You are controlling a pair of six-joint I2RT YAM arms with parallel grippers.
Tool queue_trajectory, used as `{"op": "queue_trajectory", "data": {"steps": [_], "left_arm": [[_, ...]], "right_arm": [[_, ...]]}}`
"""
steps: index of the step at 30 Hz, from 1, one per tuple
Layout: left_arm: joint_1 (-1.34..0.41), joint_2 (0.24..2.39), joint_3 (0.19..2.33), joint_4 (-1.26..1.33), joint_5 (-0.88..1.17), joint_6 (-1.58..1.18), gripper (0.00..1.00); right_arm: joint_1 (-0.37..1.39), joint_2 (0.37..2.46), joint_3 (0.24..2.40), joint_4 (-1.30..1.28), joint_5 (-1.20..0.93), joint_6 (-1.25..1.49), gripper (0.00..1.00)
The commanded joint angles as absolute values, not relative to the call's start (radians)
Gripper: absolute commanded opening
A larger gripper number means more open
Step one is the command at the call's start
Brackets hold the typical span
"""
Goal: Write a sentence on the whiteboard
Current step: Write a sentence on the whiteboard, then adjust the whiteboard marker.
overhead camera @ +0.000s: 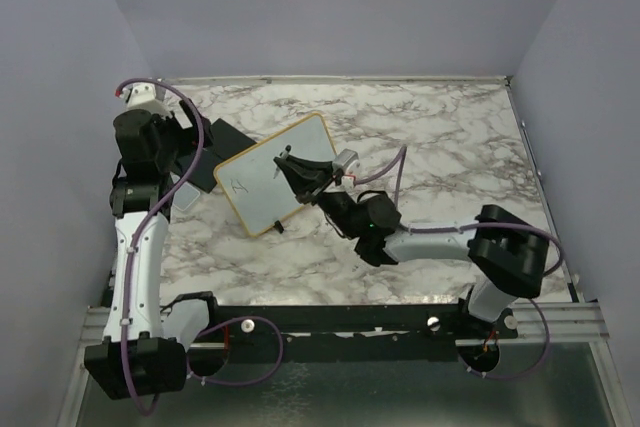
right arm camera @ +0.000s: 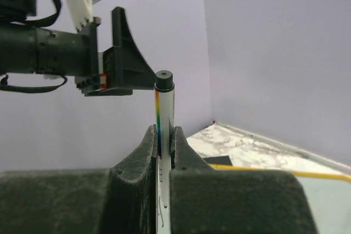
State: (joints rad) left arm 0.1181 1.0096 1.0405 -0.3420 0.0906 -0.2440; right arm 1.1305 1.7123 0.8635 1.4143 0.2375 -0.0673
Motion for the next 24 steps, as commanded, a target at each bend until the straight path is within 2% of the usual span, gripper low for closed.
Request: {"op": "queue_trajectory", "data": {"steps": [1, 6, 10, 17, 22, 24], "left_arm": [[0.124, 0.949, 1.127, -0.368, 0.272, -0.213, 0.96], [0.095, 0.901, 1.143, -0.365, 0.516, -0.226, 0.93], [0.013, 0.878, 1.144, -0.347, 0.722, -0.246, 0.92], [-0.199, 0.876, 1.112, -0.321, 0.875, -0.233, 0.93], [-0.244, 0.864, 1.094, -0.303, 0.947, -0.210, 0.95], [-0.248, 0.873, 1.079, -0.301, 0.974, -0.205, 0.92]], "right_arm": [[1.080, 1.517, 0.875, 1.106, 0.182, -0.026, 0.01], [1.033, 1.358, 0.942, 0.724, 0.120, 0.053, 0.01], [1.000, 1.272, 0.953, 0.570, 0.057, 0.116, 0.01], [0.992, 1.194, 0.943, 0.512, -0.067, 0.177, 0.01], [0.993, 1.193, 0.950, 0.482, -0.073, 0.201, 0.01], [0.993, 1.193, 0.950, 0.480, -0.085, 0.214, 0.01]]}}
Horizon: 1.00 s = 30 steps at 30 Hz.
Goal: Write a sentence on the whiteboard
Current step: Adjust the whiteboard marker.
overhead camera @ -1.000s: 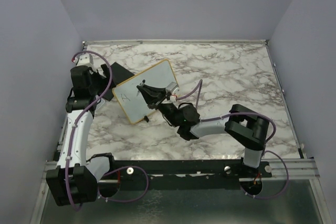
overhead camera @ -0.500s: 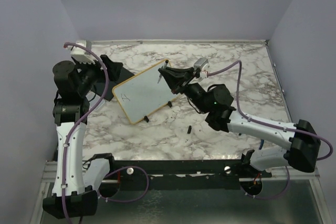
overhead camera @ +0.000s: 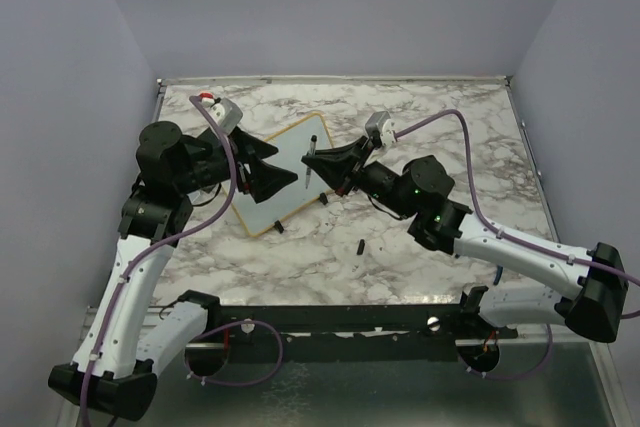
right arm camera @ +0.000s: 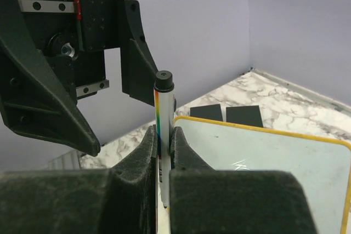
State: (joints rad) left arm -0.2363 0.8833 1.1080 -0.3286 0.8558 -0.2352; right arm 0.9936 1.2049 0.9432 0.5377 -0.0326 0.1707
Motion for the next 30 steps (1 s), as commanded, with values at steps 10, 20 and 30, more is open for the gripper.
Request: {"op": "queue_trajectory", "data": {"steps": [10, 20, 30], "left_arm": [[-0.403, 0.935, 1.049, -0.276, 0.889, -0.198, 0.71], [-0.465, 0.958, 1.033, -0.246, 0.798, -0.163, 0.34], [-0.468, 0.953, 1.007, -0.239, 0.796, -0.126, 0.00]], "right_arm": [[0.993, 1.212, 0.928, 0.548, -0.122, 0.254, 0.01], [0.992, 1.214, 0.915, 0.551, -0.102, 0.249, 0.01], [0.992, 1.184, 0.899, 0.502, -0.077, 0.267, 0.01]]}}
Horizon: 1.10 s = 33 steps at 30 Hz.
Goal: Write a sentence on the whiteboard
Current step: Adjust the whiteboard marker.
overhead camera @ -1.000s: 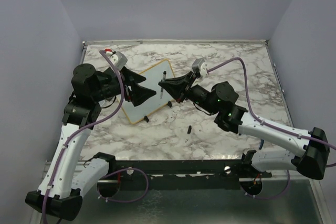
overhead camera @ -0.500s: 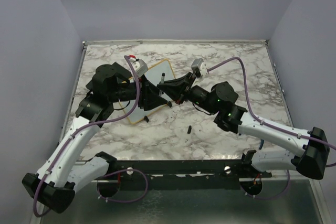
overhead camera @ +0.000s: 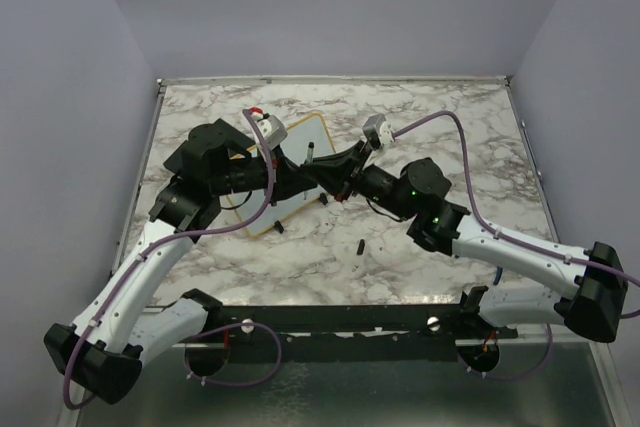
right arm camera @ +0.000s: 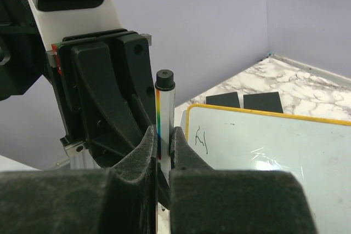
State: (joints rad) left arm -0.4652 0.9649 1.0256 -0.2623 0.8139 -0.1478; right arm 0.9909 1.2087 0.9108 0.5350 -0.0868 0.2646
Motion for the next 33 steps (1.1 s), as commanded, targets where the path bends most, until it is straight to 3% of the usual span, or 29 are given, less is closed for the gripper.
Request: {"op": "queue_trajectory", "data": {"steps": [1, 2, 4, 6, 8, 11, 17, 24, 33], "left_arm": [[-0.467, 0.951, 1.003, -0.239, 0.796, -0.124, 0.00], [-0.469, 0.950, 0.999, -0.239, 0.795, -0.121, 0.00], [-0.469, 0.949, 0.992, -0.246, 0.793, -0.108, 0.00], [-0.469, 0.945, 0.985, -0.264, 0.790, -0.088, 0.00], [-0.470, 0.940, 0.979, -0.287, 0.777, -0.070, 0.00], [-0.492, 0.949, 0.976, -0.327, 0.751, -0.038, 0.00], [-0.618, 1.015, 1.001, -0.440, 0.678, 0.057, 0.00], [-0.729, 1.066, 1.035, -0.532, 0.649, 0.110, 0.00], [-0.803, 1.067, 1.043, -0.558, 0.681, 0.117, 0.00]], "right_arm": [[0.993, 1.181, 0.905, 0.483, -0.079, 0.268, 0.01], [0.993, 1.176, 0.908, 0.464, -0.082, 0.271, 0.06], [0.992, 1.161, 0.914, 0.418, -0.080, 0.281, 0.29], [0.991, 1.135, 0.921, 0.358, -0.065, 0.294, 0.46], [0.991, 1.093, 0.929, 0.254, -0.033, 0.301, 0.58], [0.980, 1.020, 0.946, 0.112, -0.013, 0.314, 0.68], [0.922, 0.992, 1.133, -0.330, -0.139, 0.336, 0.70], [0.779, 1.075, 1.334, -0.666, -0.487, 0.388, 0.66], [0.768, 1.204, 1.357, -0.832, -0.685, 0.399, 0.55]]}}
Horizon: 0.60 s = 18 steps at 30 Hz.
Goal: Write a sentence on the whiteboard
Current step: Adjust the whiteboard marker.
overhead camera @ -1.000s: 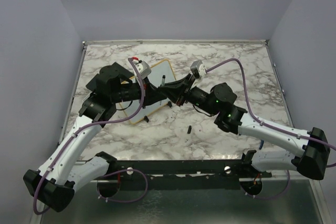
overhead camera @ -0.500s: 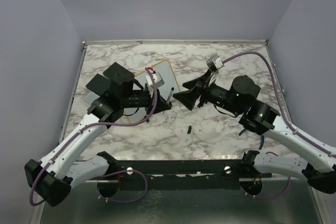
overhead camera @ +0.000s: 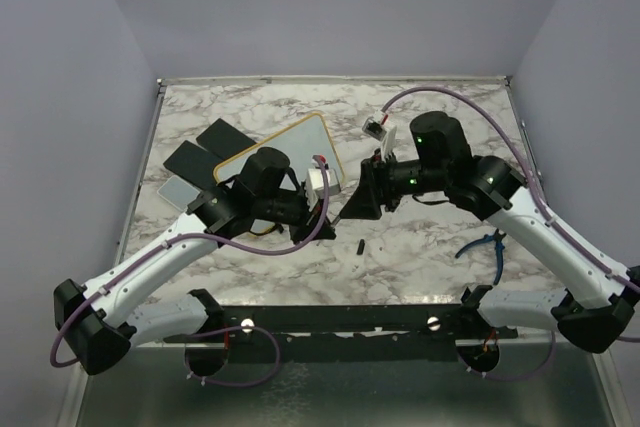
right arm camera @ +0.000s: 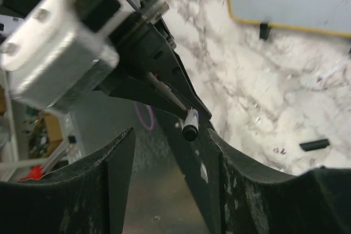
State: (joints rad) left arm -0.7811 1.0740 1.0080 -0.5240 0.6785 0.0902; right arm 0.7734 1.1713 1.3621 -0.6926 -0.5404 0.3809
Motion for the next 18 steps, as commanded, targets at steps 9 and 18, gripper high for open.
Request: {"op": "queue_trajectory", "data": {"steps": [9, 18], "left_arm": [[-0.832, 1.075, 1.051, -0.574, 0.674, 0.127, 0.00], [-0.853, 1.105, 1.067, -0.593, 0.674, 0.136, 0.00]], "right_arm": [[0.768, 1.232, 1.310, -0.772, -0.749, 0.429, 0.45], [0.768, 1.265, 1.300, -0.726, -0.783, 0.437, 0.41]]}}
